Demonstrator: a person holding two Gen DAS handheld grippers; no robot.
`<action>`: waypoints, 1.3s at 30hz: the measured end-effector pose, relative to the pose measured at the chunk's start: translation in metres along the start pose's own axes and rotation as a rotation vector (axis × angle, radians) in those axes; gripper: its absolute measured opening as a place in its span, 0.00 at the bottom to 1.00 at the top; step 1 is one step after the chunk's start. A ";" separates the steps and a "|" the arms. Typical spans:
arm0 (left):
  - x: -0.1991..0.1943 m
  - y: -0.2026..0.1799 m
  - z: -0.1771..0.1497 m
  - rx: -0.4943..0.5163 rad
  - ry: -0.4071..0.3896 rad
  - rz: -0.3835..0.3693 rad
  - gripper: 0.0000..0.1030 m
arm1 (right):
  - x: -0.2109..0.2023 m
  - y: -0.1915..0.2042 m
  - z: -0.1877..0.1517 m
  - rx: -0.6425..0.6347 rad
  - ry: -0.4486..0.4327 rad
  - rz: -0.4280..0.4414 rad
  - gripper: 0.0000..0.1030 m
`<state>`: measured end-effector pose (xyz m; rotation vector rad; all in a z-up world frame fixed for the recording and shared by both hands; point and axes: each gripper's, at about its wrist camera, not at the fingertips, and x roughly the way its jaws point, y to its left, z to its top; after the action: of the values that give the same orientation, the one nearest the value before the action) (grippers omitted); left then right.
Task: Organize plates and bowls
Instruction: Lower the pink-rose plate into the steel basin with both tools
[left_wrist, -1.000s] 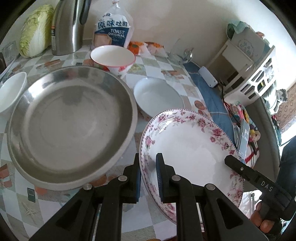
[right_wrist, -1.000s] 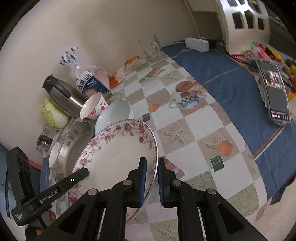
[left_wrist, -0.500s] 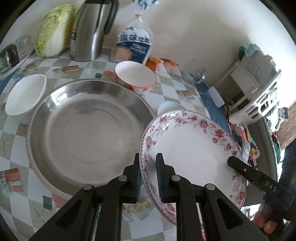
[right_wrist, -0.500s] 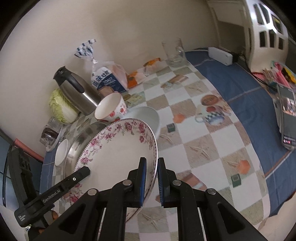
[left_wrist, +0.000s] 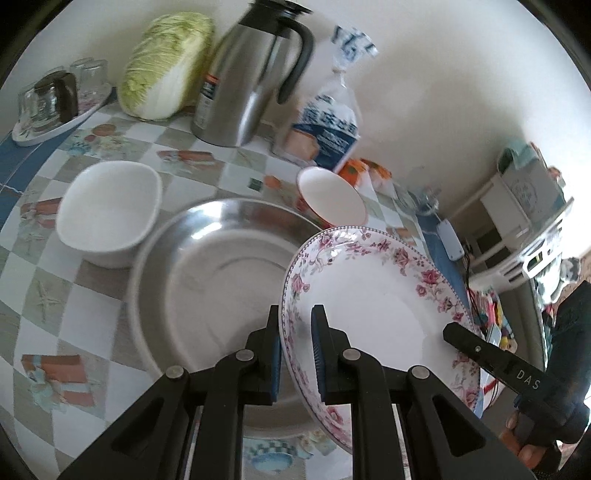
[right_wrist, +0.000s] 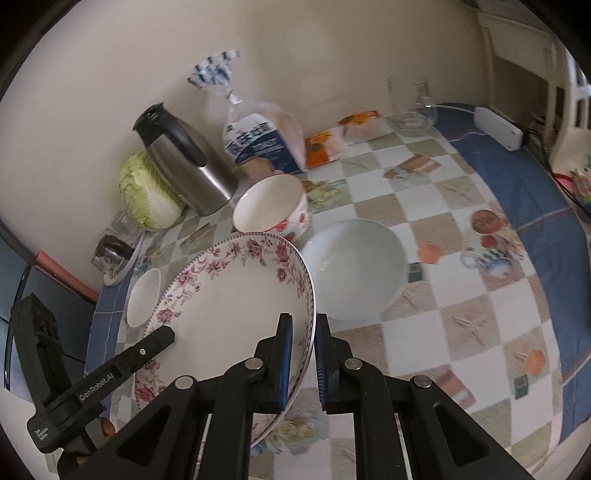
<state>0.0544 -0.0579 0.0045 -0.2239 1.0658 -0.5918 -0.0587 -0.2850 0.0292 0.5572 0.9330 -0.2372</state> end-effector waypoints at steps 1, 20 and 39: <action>-0.002 0.005 0.002 -0.010 -0.004 0.002 0.15 | 0.002 0.005 0.001 -0.004 0.002 0.006 0.12; -0.002 0.069 0.022 -0.108 -0.032 0.079 0.15 | 0.060 0.072 0.018 -0.094 0.083 0.048 0.12; 0.045 0.076 0.021 -0.092 0.057 0.144 0.15 | 0.101 0.055 0.010 -0.068 0.157 0.017 0.12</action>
<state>0.1144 -0.0225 -0.0537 -0.2094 1.1548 -0.4228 0.0305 -0.2402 -0.0288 0.5261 1.0841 -0.1471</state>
